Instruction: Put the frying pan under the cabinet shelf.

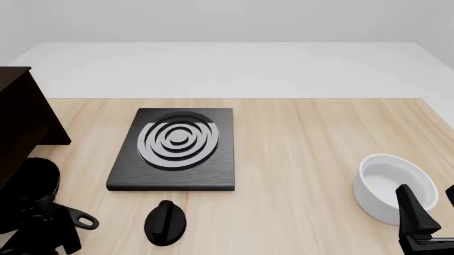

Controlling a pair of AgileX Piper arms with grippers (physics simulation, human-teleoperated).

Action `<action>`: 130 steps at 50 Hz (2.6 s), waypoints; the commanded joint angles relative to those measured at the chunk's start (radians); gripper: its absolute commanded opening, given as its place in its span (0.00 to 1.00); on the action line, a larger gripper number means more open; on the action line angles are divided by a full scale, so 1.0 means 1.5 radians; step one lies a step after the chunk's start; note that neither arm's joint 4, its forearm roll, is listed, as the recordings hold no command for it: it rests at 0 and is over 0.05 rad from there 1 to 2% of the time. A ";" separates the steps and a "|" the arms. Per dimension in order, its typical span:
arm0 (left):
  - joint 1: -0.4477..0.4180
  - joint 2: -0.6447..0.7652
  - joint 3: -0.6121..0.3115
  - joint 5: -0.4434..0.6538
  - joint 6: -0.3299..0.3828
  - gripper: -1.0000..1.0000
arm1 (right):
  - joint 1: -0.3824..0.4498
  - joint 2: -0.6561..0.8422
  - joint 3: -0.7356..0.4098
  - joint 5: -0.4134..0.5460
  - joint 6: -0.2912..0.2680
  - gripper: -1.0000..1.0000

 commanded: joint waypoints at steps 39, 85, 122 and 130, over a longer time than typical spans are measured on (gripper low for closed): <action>-0.078 -0.501 0.000 0.609 0.020 1.00 | 0.000 0.000 0.000 0.000 0.000 1.00; -0.189 -1.068 -0.051 1.209 -0.036 1.00 | 0.000 0.000 0.000 0.000 0.000 1.00; -0.333 -1.070 -0.193 1.296 -0.153 1.00 | 0.000 0.000 0.000 0.000 0.000 1.00; -0.358 -1.077 -0.204 1.311 -0.160 1.00 | 0.000 0.000 0.000 0.000 0.000 1.00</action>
